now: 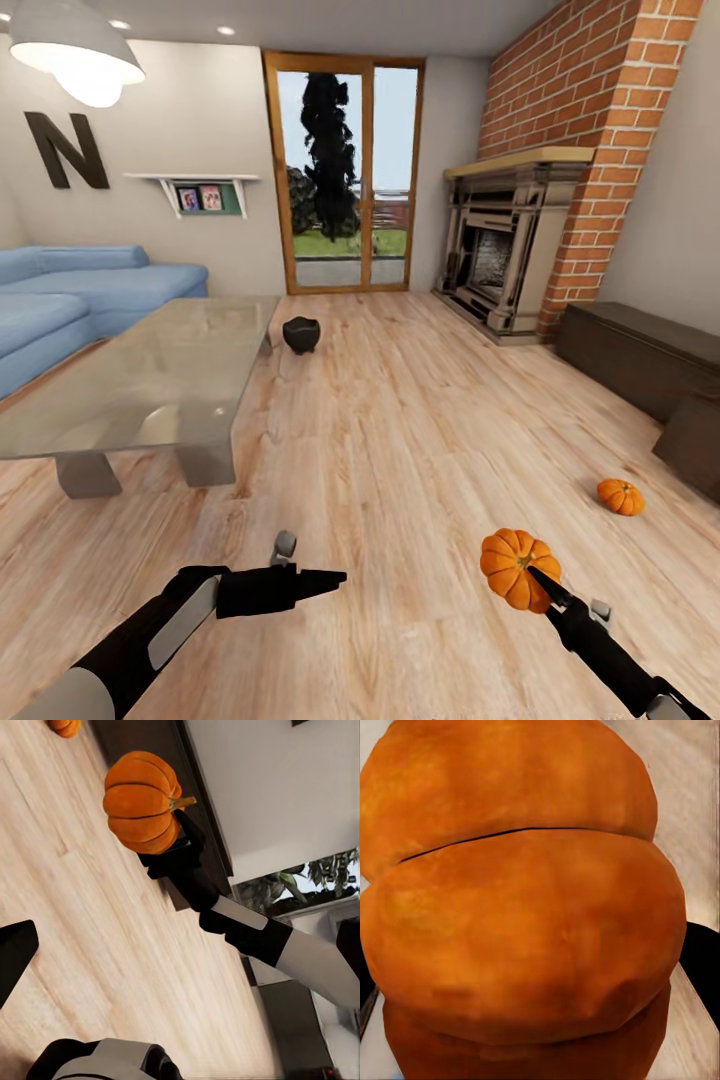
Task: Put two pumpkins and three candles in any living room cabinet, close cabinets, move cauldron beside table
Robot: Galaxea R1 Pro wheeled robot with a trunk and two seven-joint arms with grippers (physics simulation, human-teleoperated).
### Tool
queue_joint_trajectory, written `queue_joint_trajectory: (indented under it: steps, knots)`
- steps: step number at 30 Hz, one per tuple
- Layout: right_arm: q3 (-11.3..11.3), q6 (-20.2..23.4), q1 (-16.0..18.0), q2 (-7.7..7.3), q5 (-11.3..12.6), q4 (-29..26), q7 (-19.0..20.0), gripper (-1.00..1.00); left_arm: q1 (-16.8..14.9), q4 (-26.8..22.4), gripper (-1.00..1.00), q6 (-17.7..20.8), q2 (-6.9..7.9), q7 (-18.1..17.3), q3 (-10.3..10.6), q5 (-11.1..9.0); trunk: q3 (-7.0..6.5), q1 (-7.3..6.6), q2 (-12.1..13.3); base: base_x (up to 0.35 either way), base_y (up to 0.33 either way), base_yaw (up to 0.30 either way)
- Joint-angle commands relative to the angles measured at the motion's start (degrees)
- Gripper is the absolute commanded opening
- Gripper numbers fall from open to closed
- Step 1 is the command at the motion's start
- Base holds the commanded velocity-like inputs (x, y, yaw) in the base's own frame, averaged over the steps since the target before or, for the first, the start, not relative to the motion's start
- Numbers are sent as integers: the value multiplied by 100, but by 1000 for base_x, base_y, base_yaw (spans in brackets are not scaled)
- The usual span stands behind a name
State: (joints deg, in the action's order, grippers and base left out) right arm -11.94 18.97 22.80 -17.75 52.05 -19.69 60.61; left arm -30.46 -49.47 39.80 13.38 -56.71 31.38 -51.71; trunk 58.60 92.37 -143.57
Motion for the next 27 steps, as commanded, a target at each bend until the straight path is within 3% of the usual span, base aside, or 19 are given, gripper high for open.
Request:
queue_joint_trajectory:
  steps: [1, 11, 27]
  knots:
    - [-19, 63, 5, 0, 48, 0, 13, -100, -4, -2, 100, 38, 7, 5, 16, -49, 1, -1, -2, 0, 0, -273]
    - [-27, 63, 5, 0, 51, 0, 18, -100, -4, 0, 100, 16, 7, 3, 5, -61, -37, -1, -2, 52, 0, -273]
    - [-40, 63, 5, -8, 51, 0, 21, -100, -4, -12, 100, -18, 7, 2, 2, -64, -97, -1, -2, 309, 0, -273]
